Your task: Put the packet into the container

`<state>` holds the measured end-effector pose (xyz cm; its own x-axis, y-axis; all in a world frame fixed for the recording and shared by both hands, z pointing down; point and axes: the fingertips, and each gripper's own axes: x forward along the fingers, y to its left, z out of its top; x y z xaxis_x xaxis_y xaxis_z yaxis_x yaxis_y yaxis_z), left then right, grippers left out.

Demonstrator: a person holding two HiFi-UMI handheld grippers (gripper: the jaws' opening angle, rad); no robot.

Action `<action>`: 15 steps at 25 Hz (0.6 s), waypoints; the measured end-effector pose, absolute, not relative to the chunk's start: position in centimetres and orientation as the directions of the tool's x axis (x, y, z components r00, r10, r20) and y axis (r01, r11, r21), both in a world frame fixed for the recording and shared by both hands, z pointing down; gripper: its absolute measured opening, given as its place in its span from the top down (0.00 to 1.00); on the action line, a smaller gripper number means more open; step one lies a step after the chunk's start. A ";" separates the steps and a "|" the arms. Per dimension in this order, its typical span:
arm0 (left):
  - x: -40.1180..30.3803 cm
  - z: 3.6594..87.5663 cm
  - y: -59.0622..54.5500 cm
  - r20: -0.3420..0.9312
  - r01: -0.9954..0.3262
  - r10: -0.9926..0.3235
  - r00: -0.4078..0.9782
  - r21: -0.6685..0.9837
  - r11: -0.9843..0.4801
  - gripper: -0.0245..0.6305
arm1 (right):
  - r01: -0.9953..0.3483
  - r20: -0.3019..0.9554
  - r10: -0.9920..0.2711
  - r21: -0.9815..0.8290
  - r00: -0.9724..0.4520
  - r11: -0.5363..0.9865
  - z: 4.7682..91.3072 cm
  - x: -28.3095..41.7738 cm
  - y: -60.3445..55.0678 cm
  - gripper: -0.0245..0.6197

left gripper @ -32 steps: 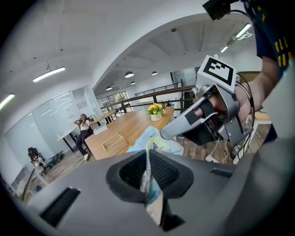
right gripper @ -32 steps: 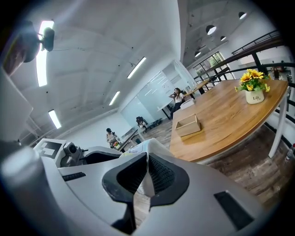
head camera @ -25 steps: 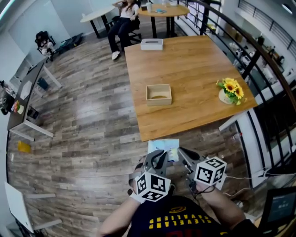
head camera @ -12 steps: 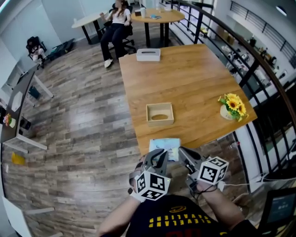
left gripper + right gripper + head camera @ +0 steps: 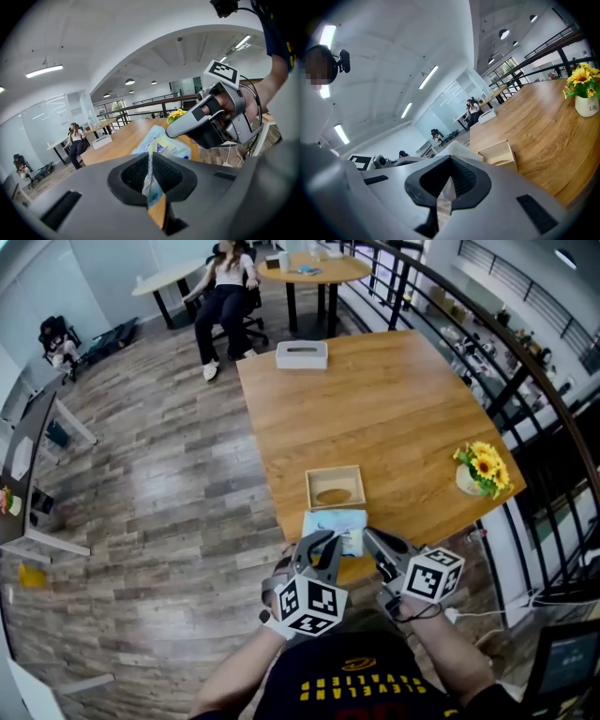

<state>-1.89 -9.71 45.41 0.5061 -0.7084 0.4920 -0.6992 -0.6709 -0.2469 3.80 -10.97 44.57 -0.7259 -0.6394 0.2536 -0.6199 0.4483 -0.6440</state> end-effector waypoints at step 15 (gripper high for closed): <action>-1.2 48.1 -17.9 0.545 -0.688 -0.715 0.437 -0.309 -0.656 0.92 | -0.619 0.312 -0.582 -0.642 -0.751 0.453 48.1 4.3 -19.9 0.95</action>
